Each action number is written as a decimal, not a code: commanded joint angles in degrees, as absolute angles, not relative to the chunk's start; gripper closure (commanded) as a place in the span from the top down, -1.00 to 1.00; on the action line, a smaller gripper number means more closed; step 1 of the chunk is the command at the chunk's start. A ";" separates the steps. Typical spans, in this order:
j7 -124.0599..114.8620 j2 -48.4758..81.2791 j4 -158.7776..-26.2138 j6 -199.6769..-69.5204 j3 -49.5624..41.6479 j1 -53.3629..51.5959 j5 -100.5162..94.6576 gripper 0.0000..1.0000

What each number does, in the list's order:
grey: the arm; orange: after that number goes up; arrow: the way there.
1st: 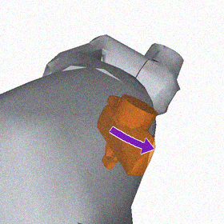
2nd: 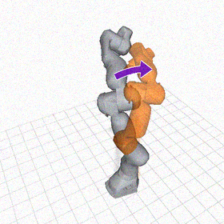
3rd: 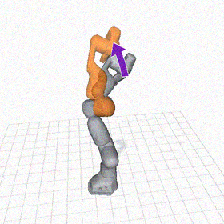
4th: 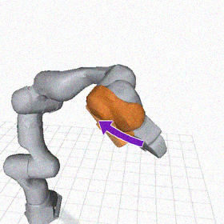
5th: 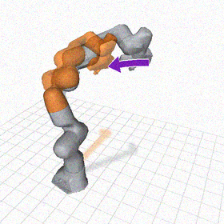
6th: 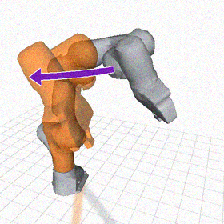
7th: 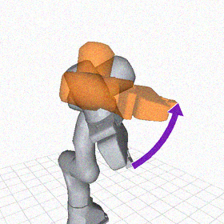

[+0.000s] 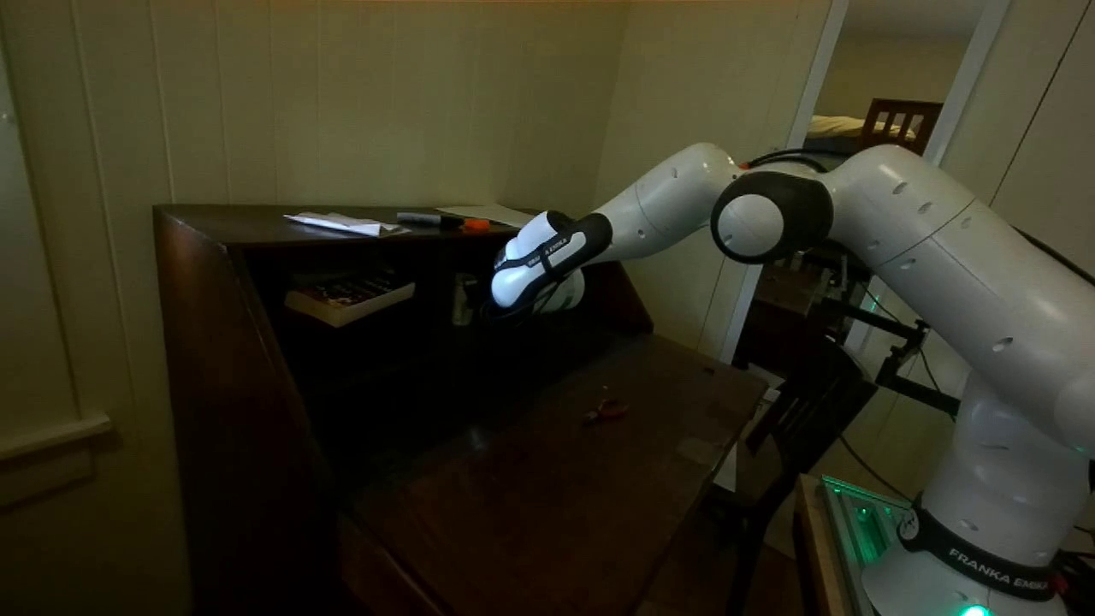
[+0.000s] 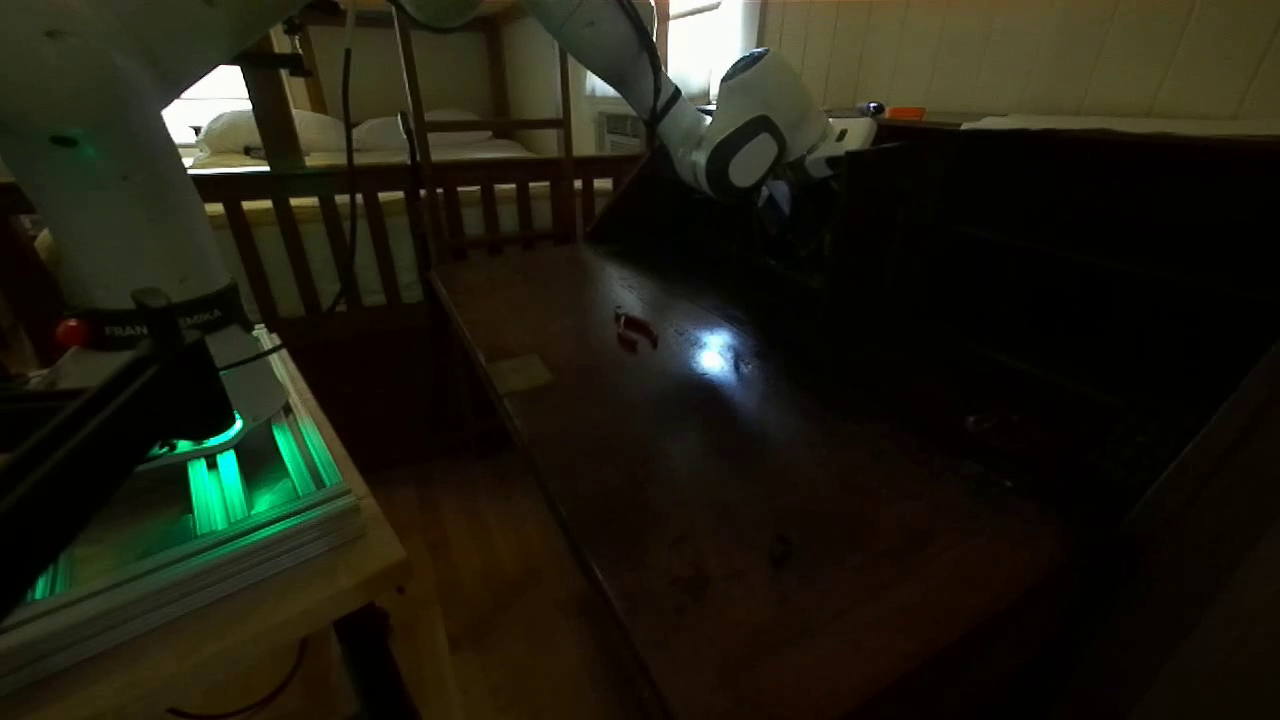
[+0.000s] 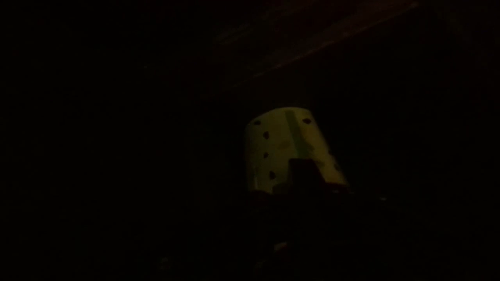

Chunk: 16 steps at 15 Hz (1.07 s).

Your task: Put the paper cup in the middle compartment

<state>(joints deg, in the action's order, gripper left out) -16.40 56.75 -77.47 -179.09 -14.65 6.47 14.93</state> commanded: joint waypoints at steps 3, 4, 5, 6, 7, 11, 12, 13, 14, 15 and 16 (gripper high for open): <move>-29.39 46.68 -90.06 -164.14 -30.23 -7.60 16.21 -0.44; -30.86 44.14 -92.56 -160.78 -31.86 -10.08 15.65 -0.33; -33.71 41.43 -94.44 -157.43 -31.58 -10.80 12.39 -0.18; -35.88 38.96 -96.41 -154.04 -32.39 -12.47 10.91 -0.06; -38.03 36.49 -97.98 -150.64 -32.23 -13.46 9.38 0.10; -49.27 26.38 -104.58 -137.13 -31.70 -16.16 0.20 0.64; -52.65 23.83 -105.56 -133.57 -31.57 -16.56 -2.91 0.80; -58.01 21.21 -106.14 -129.02 -33.43 -18.43 -9.17 0.92; -60.64 20.01 -106.17 -126.05 -38.53 -23.32 -9.88 0.99; -65.57 16.41 -104.90 -120.60 -32.69 -18.74 -15.52 1.00; -66.37 13.64 -103.99 -116.02 -30.80 -17.78 -15.43 1.00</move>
